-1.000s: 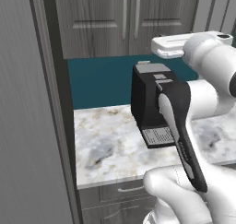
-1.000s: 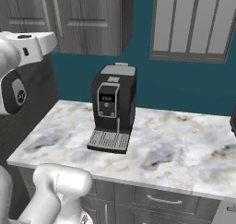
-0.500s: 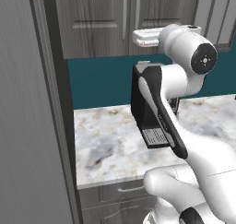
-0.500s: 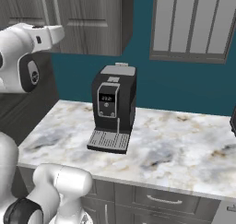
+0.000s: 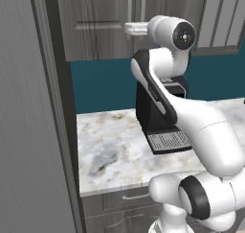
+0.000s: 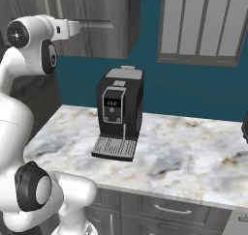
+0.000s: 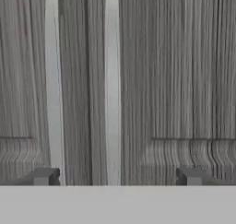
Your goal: Open the cabinet directly in front. Then move the liquor and the cup to the dining counter with the jar on it.
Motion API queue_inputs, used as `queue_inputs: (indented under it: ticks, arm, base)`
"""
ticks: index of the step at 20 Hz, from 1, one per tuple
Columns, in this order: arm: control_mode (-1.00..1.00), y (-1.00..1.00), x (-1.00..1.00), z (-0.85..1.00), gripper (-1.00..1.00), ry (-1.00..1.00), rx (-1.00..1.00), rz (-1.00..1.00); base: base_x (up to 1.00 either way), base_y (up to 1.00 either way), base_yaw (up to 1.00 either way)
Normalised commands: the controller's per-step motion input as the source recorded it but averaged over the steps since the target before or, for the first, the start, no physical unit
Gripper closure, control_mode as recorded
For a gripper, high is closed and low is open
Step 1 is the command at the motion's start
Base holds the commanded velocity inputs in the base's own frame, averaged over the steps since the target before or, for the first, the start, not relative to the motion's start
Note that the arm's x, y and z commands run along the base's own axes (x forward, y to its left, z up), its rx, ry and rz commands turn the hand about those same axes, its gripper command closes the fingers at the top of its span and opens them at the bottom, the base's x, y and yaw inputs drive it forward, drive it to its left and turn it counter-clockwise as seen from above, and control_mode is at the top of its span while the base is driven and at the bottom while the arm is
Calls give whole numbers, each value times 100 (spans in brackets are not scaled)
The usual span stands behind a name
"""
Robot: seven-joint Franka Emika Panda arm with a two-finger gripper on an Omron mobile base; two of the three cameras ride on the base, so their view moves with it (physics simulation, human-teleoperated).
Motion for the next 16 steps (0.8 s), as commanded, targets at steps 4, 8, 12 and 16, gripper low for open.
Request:
queue_inputs:
  ticks: [4,8,12,16]
  arm:
    - [-100,0,100,-13,-100,6,5,0]
    - [-100,0,97,-25,-100,2,2,0]
    - [-100,0,81,-36,-100,0,0,0]
    - [-100,0,26,-12,100,0,-2,0]
  base:
    - [0,0,0]
    - [0,0,0]
    - [0,0,0]
    - [0,0,0]
